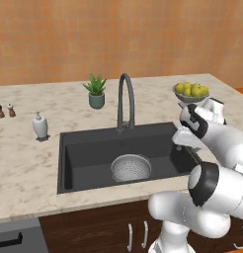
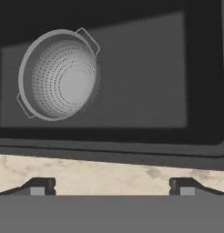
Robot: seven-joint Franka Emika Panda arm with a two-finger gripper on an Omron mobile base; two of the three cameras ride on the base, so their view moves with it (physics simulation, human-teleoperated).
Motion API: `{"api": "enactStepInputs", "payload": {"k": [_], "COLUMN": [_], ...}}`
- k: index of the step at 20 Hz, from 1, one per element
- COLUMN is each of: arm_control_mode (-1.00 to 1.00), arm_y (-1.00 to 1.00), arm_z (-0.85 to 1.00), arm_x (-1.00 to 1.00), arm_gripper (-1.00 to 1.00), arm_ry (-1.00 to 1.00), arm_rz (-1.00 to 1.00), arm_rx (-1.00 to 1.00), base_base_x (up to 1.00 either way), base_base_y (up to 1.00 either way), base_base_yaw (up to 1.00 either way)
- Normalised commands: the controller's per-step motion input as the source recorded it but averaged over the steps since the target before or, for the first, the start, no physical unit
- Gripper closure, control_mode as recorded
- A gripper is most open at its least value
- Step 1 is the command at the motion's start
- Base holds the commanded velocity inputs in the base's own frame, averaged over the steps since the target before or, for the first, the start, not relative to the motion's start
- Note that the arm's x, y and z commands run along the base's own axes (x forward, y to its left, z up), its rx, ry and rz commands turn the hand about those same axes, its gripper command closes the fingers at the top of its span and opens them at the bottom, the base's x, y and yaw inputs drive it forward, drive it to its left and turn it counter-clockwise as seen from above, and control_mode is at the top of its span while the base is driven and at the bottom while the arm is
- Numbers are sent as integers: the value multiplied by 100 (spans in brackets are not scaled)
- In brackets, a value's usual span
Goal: Put the colander in the sink, put the kiwi in the colander, and turn on the sink faucet and pour water over the colander.
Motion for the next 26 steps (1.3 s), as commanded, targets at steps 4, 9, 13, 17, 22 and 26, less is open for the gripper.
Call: {"api": "enactStepInputs", "payload": {"k": [4, 9, 13, 17, 22, 26], "arm_control_mode": [-100, -100, -100, -100, -100, -100], "arm_y": [-45, -69, -77, -82, -77, -70], "arm_z": [45, 19, 8, 14, 17, 13], "arm_x": [-60, -41, -12, -8, -2, 1], "arm_gripper": [-100, -100, -100, -100, -100, -100], "arm_ry": [-16, -7, 1, 4, 19, 16], "arm_rz": [0, -2, -5, 0, -5, -7], "arm_rx": [-10, -9, -7, -3, 0, 0], "base_base_x": [0, 0, 0, 0, 0, 0], "base_base_y": [0, 0, 0, 0, 0, 0], "base_base_yaw": [0, 0, 0, 0, 0, 0]}}
